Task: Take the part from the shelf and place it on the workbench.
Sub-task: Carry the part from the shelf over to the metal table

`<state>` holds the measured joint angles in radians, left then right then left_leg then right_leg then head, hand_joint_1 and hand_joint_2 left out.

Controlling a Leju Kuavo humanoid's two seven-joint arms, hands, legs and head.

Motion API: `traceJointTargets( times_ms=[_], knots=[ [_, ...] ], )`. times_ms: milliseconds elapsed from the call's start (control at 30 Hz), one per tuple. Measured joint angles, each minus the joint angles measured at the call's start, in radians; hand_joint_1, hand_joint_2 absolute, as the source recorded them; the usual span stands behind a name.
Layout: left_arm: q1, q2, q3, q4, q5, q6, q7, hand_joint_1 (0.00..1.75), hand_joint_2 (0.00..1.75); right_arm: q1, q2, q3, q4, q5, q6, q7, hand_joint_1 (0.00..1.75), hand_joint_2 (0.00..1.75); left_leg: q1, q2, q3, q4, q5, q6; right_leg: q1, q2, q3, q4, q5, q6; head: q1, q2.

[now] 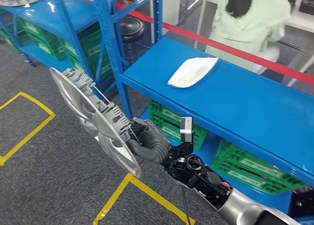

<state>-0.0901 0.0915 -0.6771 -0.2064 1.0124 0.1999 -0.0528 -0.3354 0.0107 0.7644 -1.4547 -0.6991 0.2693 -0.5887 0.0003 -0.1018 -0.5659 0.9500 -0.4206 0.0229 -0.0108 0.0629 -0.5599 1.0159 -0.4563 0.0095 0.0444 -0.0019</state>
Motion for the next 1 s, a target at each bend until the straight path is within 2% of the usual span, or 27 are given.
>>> traceJointTargets(
  times_ms=[33,67,133,167,200,267,300,333,367,400,433,467,500,533,567,633,700,767,800,833,867,900,933,1000],
  knots=[
    [0.0,-0.001,0.0,0.0,0.0,0.0,0.0,0.0,1.75,-0.001,0.0,0.0,0.0,-0.001,0.0,0.0,1.75,1.75,0.002,-0.011,-0.004,0.001,0.001,-0.004,0.001,0.018,0.014,-0.036,0.011,-0.002,-0.001,0.0],
    [0.001,-0.001,0.0,0.0,0.0,0.0,0.0,0.0,1.75,-0.001,0.0,0.0,0.0,-0.001,0.0,0.0,1.75,1.75,0.006,-0.022,-0.008,0.001,0.003,-0.01,0.001,0.026,0.018,-0.049,0.01,-0.003,-0.001,0.0],
    [0.004,0.001,0.0,0.0,0.0,0.0,0.0,0.0,1.75,-0.002,0.001,0.001,0.001,-0.001,0.0,0.0,1.75,1.75,0.011,-0.039,-0.014,-0.001,0.006,-0.023,0.001,0.005,0.023,-0.061,0.014,-0.004,0.003,0.0],
    [0.005,0.002,0.0,0.0,0.0,0.0,0.0,0.0,1.75,-0.003,0.002,0.002,0.001,-0.001,0.0,0.0,1.75,1.75,0.009,-0.026,-0.018,0.006,0.0,-0.029,-0.002,-0.007,0.028,-0.07,0.018,-0.007,0.002,0.0],
    [0.005,0.003,0.0,0.0,0.0,0.001,0.0,0.0,1.75,-0.004,0.004,0.002,0.001,-0.002,0.0,0.0,1.75,1.75,0.007,-0.001,-0.031,0.033,-0.018,-0.034,-0.005,-0.021,0.033,-0.079,0.022,-0.01,-0.005,0.0],
    [0.002,0.003,0.0,0.0,0.0,0.001,-0.001,0.0,1.75,-0.005,0.007,0.003,0.002,-0.002,0.0,-0.001,1.75,1.75,0.006,0.065,-0.09,0.153,-0.082,-0.047,-0.006,-0.05,0.037,-0.087,0.025,-0.015,-0.021,0.0],
    [0.001,0.003,0.0,0.0,0.0,0.001,-0.001,0.0,1.75,-0.004,0.008,0.003,0.002,-0.003,0.0,-0.002,1.75,1.75,0.009,0.081,-0.127,0.226,-0.112,-0.053,-0.005,-0.066,0.036,-0.087,0.025,-0.016,-0.027,0.0],
    [0.001,0.003,0.0,0.0,0.0,0.001,-0.001,0.0,1.75,-0.003,0.008,0.003,0.002,-0.003,0.0,-0.002,1.75,1.75,0.013,0.089,-0.154,0.28,-0.128,-0.058,-0.005,-0.081,0.036,-0.086,0.024,-0.015,-0.03,0.0],
    [0.001,0.003,0.0,0.0,0.0,0.001,-0.001,0.0,1.75,-0.003,0.008,0.004,0.003,-0.002,0.0,-0.001,1.75,1.75,0.016,0.093,-0.162,0.297,-0.125,-0.062,-0.006,-0.095,0.036,-0.086,0.022,-0.014,-0.031,0.0],
    [0.002,0.004,0.0,0.0,0.0,0.001,-0.001,0.0,1.75,-0.002,0.008,0.004,0.003,-0.002,-0.001,-0.001,1.75,1.75,0.019,0.097,-0.147,0.267,-0.102,-0.065,-0.008,-0.107,0.036,-0.085,0.02,-0.012,-0.032,0.0],
    [0.003,0.005,0.0,0.0,0.0,0.001,-0.001,0.0,1.75,-0.002,0.008,0.004,0.003,-0.002,-0.001,-0.001,1.75,1.75,0.021,0.107,-0.111,0.199,-0.067,-0.067,-0.009,-0.118,0.038,-0.085,0.018,-0.009,-0.033,0.0],
    [0.002,0.006,0.0,0.0,0.0,0.001,-0.001,0.0,1.75,-0.002,0.008,0.005,0.003,-0.001,-0.001,0.0,1.75,1.75,0.022,0.129,-0.067,0.117,-0.035,-0.068,-0.008,-0.128,0.04,-0.083,0.015,-0.004,-0.035,0.0],
    [0.001,0.007,0.0,0.0,0.0,0.001,-0.001,0.0,1.75,-0.003,0.008,0.005,0.003,-0.001,0.0,-0.001,1.75,1.75,0.02,0.145,-0.032,0.048,-0.011,-0.064,-0.006,-0.137,0.042,-0.082,0.012,0.001,-0.037,0.0],
    [0.0,0.008,0.0,0.0,0.0,0.001,-0.001,0.0,1.75,-0.003,0.008,0.005,0.003,0.0,0.0,-0.001,1.75,1.75,0.018,0.156,-0.009,0.005,0.001,-0.058,-0.003,-0.145,0.043,-0.08,0.009,0.007,-0.036,0.0],
    [-0.001,0.008,0.0,0.0,0.0,0.001,-0.001,0.0,1.75,-0.004,0.008,0.005,0.003,0.0,0.0,-0.001,1.75,1.75,0.014,0.158,-0.002,-0.012,0.002,-0.051,0.0,-0.153,0.045,-0.079,0.005,0.013,-0.034,0.0],
    [0.001,0.009,0.0,0.0,0.0,0.001,-0.001,0.0,1.75,-0.004,0.009,0.005,0.003,0.0,0.0,0.0,1.75,1.75,0.012,0.136,-0.004,-0.011,0.001,-0.034,0.0,-0.165,0.05,-0.078,0.0,0.024,-0.027,0.0],
    [0.002,0.009,-0.001,0.0,0.0,0.001,-0.001,0.0,1.75,-0.005,0.01,0.006,0.003,0.0,0.0,0.0,1.75,1.75,0.015,0.117,-0.002,-0.013,0.002,-0.023,-0.005,-0.135,0.041,-0.044,-0.029,0.034,-0.023,0.0],
    [0.0,0.008,-0.002,0.0,0.005,0.007,-0.005,0.0,1.75,-0.005,0.01,0.006,0.004,-0.001,0.003,-0.002,1.75,1.75,0.016,0.099,-0.001,-0.014,0.003,-0.014,-0.007,-0.087,-0.01,0.073,-0.092,0.038,-0.012,0.0],
    [-0.001,0.008,-0.003,0.0,0.013,0.018,-0.011,0.0,1.75,-0.005,0.01,0.005,0.007,-0.003,0.009,-0.004,1.75,1.75,0.014,0.089,0.0,-0.014,0.002,-0.01,-0.007,-0.076,-0.045,0.146,-0.123,0.039,-0.007,0.0],
    [-0.001,0.008,-0.004,0.0,0.023,0.031,-0.019,0.0,1.75,-0.005,0.01,0.005,0.009,-0.004,0.017,-0.006,1.75,1.75,0.012,0.077,0.0,-0.013,0.002,-0.008,-0.006,-0.072,-0.075,0.204,-0.14,0.038,-0.003,0.0],
    [-0.002,0.009,-0.003,0.0,0.036,0.044,-0.026,0.0,1.75,-0.004,0.01,0.006,0.012,-0.003,0.027,-0.009,1.75,1.75,0.011,0.064,0.001,-0.013,0.002,-0.007,-0.006,-0.069,-0.09,0.23,-0.138,0.036,-0.001,0.0],
    [-0.002,0.011,-0.001,0.0,0.047,0.052,-0.03,0.0,1.75,-0.004,0.01,0.006,0.017,-0.002,0.039,-0.014,1.75,1.75,0.01,0.049,0.003,-0.012,0.001,-0.007,-0.006,-0.066,-0.088,0.215,-0.115,0.033,0.0,0.0],
    [-0.002,0.014,0.001,0.0,0.055,0.054,-0.031,0.0,1.75,-0.005,0.011,0.006,0.021,0.001,0.048,-0.019,1.75,1.75,0.009,0.034,0.006,-0.012,0.0,-0.008,-0.006,-0.058,-0.07,0.164,-0.076,0.028,0.002,0.0],
    [-0.003,0.019,0.004,0.0,0.066,0.055,-0.031,0.0,1.75,-0.007,0.015,0.006,0.031,0.003,0.061,-0.027,1.75,1.75,0.009,0.007,0.007,-0.009,-0.001,-0.011,-0.008,-0.012,-0.02,0.031,-0.002,0.016,0.004,0.0]
  ],
)
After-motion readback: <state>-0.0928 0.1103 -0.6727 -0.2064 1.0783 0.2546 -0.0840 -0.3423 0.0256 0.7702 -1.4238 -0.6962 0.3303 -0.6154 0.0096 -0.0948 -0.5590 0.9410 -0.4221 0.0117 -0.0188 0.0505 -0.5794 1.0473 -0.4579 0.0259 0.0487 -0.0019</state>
